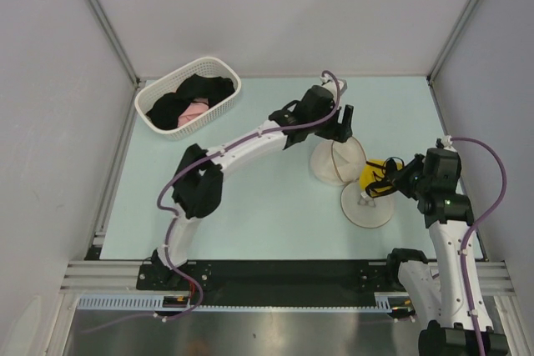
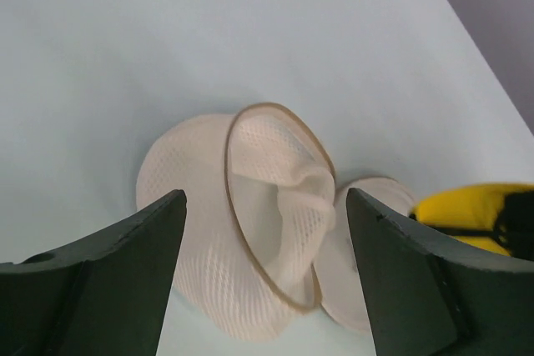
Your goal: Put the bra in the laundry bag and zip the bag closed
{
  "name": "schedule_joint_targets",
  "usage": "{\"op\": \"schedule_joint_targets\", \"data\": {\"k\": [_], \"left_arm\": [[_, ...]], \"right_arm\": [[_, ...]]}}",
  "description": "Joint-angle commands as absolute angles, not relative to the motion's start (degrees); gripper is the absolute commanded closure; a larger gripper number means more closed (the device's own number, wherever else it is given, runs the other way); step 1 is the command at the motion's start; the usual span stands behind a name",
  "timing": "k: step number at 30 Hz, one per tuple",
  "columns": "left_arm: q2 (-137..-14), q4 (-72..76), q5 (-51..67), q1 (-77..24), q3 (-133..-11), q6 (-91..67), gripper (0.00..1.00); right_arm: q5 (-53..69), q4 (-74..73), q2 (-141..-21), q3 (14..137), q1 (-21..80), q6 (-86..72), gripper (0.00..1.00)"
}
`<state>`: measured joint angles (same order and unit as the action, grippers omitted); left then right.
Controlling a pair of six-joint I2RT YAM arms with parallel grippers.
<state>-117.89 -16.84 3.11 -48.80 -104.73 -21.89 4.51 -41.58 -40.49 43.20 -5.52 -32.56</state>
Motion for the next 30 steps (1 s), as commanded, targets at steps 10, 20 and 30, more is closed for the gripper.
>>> {"op": "schedule_joint_targets", "data": {"k": [10,20,30], "left_arm": [[-131.9,-23.6,-4.6,-49.0,-118.2,-19.3,0.48],[-124.1,-21.1,2.1,-48.1,-105.1,-21.9,1.00],[-96.2,-10.4,-1.4,-46.0,-66.2,-29.4,1.00]], "right_arm": [[10.2,-38.2,-42.3,44.7,-6.0,-31.2,1.00],[22.3,-36.1,-45.8,43.4,-5.4,-28.0,1.00],[29.7,-34.1,-53.8,45.4,9.3,-23.7,1.00]]}}
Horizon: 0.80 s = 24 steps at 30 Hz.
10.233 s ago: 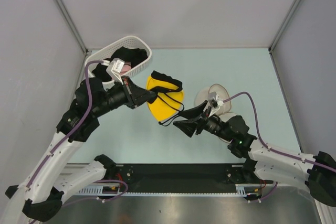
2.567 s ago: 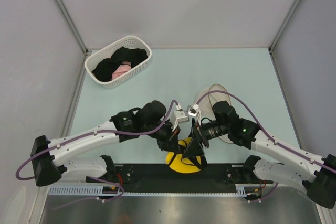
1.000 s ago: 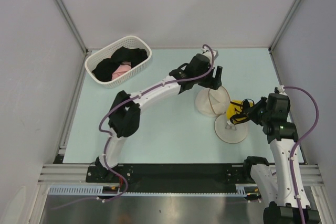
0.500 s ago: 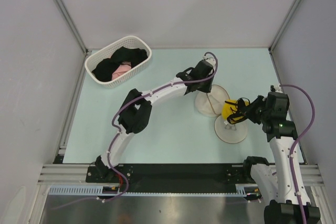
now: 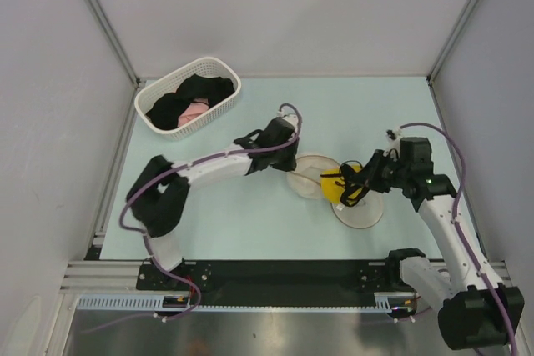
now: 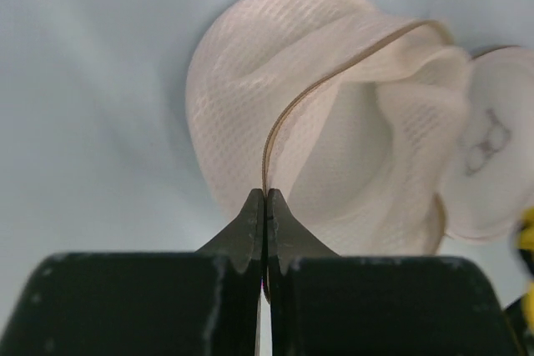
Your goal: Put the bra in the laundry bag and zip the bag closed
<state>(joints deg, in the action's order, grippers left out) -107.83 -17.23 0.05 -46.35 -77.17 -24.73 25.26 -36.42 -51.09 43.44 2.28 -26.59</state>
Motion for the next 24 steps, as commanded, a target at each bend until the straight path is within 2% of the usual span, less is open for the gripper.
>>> {"op": "schedule_joint_targets", "data": {"k": [1,4,9,17,24], "left_arm": [[-92.0,-9.2,-1.3,-46.0,-63.2,-30.4,1.00],[-85.6,-6.2,-1.2,-46.1,-53.1,-34.0,1.00],[-72.5,-6.2,-4.6,-48.2,-43.2,-35.9,1.00],[-63.1,-8.5,-6.9,-49.4,-38.8,-36.7,1.00],[-61.9,-9.1,-11.1,-52.0,-38.1,-35.5,1.00]], "right_arm": [[29.5,-33.6,-54.2,45.0,10.9,-24.3,1.00],[30.0,-30.4,-55.0,42.8,16.2,-25.9,1.00],[32.0,-26.5,-55.5,40.9,18.8,-28.8,1.00],[35.9,-19.7,-59.4,41.0,21.6,-30.6,1.00],[40.3,-18.5,-74.3,49.8,23.6,-27.1,1.00]]}}
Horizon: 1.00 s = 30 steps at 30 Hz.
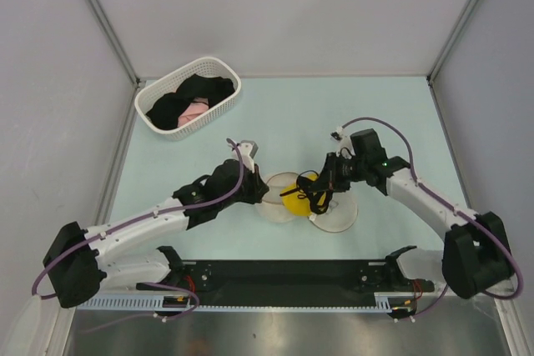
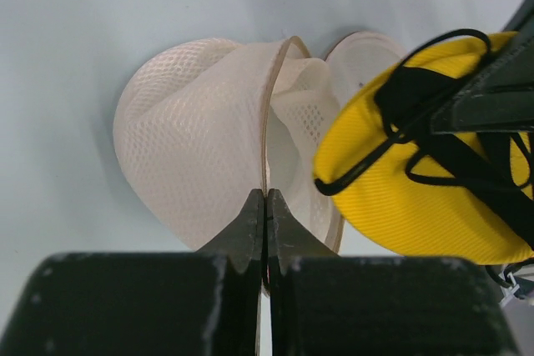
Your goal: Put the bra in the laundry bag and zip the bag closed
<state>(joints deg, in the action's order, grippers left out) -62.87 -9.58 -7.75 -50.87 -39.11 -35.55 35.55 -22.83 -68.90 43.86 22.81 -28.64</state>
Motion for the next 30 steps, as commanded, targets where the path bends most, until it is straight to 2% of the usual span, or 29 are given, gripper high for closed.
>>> {"op": "schedule_joint_targets", "data": {"k": [1,7,10,14,18,24,26,30], "left_arm": [[-61.7,-8.5,-11.9,-52.4,-38.0,-35.2,1.00],[-60.6,-6.9,-15.9,-56.1,-38.0,-33.9,1.00],[-59.5,-4.8,-18.1,-58.3,-37.2,-33.8,1.00],[-59.8,-3.3,-18.8,-60.4,-36.0,-34.8,1.00],[-60.9,-1.0,-19.0,-62.3,-34.7,-37.7,1.00],[-60.5,2.1,-18.5,-63.5,-32.0,-41.2,1.00],[-59.9,2.8,-17.9,-63.5,-31.5,-41.3,1.00],[-59.0,4.1,-17.1,-63.5,-31.5,-41.7,1.00]], "right_arm": [[43.0,-19.2,-78.7,51.1,23.7,-26.1,1.00],[49.3,-16.2,-88.0,54.8,27.1,-30.6,1.00],[48.5,-13.9,-92.2,55.0,29.4,-33.2,1.00],[46.2,-2.4,-94.4,51.4,30.6,-47.4,1.00],[38.1,13.0,-93.6,45.6,31.0,-63.5,1.00],[26.7,22.1,-95.4,41.7,33.7,-78.4,1.00],[24.4,23.5,-96.4,41.6,35.1,-78.9,1.00],[11.9,21.9,-95.5,43.1,40.4,-73.8,1.00]]}}
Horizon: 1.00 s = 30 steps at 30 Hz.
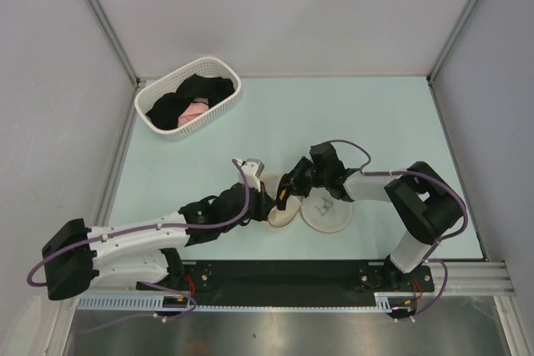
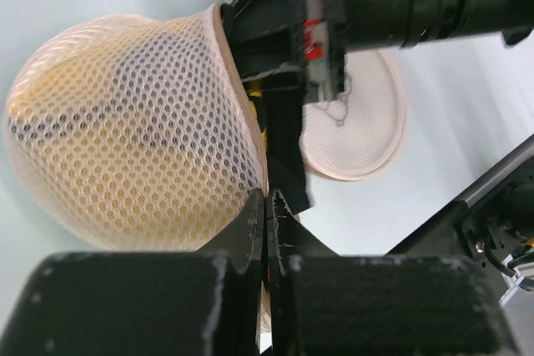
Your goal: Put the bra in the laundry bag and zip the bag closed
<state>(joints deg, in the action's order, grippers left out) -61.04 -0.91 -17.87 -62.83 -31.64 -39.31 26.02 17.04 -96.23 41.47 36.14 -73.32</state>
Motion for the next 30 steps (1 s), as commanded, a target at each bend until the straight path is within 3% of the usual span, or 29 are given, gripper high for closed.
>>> {"op": "schedule_joint_targets", "data": {"k": [1,8,15,21,25,30], "left_arm": [[-58.3,4.6,-16.6,-63.5,-31.4,-41.9,1.00],[-55.4,6.7,-14.8,-63.3,-30.1,-45.3,1.00],[-51.3,2.6,-14.9,-59.3,-26.0,-51.1,1.00],[-47.1,1.1,-13.4,-55.2,-22.2,-52.1,1.00],[-45.4,0.4,-12.6,-54.4,-22.1,-51.7,1.00],[-45.1,0.4,-12.1,-54.3,-22.1,-51.4,1.00]], "right_arm": [[9.9,21.4,-95.1,43.4,41.4,-71.2,1.00],[-2.7,24.6,-96.5,42.4,46.1,-60.3,1.00],[2.2,22.1,-98.8,40.9,46.8,-53.0,0.98],[7.2,16.2,-96.3,41.4,47.0,-48.1,0.65],[7.8,6.8,-92.2,43.7,47.0,-44.3,0.37],[5.7,-9.6,-85.7,47.5,47.2,-40.7,0.17]]}}
